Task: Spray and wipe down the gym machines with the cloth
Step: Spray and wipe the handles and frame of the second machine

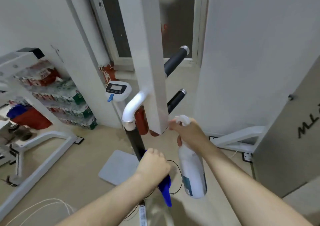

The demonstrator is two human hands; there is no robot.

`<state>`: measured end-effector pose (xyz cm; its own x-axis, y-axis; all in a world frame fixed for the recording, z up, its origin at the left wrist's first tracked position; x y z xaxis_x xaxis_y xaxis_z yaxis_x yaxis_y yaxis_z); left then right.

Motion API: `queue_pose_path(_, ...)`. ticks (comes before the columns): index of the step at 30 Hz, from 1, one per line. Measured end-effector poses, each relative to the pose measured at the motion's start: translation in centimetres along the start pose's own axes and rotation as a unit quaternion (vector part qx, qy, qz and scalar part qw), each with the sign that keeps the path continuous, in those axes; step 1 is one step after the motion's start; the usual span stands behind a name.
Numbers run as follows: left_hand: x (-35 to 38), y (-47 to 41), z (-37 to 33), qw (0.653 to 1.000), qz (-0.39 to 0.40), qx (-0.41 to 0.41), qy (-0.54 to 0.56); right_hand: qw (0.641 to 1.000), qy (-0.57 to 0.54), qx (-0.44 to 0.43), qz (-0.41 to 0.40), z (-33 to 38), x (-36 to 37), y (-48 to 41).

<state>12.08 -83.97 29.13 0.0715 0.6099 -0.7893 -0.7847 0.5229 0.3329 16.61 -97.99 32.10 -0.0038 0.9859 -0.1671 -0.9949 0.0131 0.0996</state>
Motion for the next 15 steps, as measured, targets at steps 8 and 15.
queue_pose_path(8,-0.9,3.3,2.4,0.879,-0.207,-0.113,0.413,0.999,-0.012,0.023,-0.044,-0.1,1.2,4.8)
queue_pose_path(15,-1.5,6.3,3.1,0.608,-0.185,-0.242,0.733,0.997,-0.046,0.004,0.056,0.6,0.6,8.8)
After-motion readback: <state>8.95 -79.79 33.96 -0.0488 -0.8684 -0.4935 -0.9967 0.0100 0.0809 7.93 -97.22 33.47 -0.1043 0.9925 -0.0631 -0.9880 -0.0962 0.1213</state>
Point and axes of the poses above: each hand's wrist, its own y-axis away from the middle knuckle, its own x-axis out of the palm, z = x × y, the point moved 1 cm from there along -y, towards the middle knuckle, and after that the axes turned 2 degrees about -x, right-handed, at the moved point
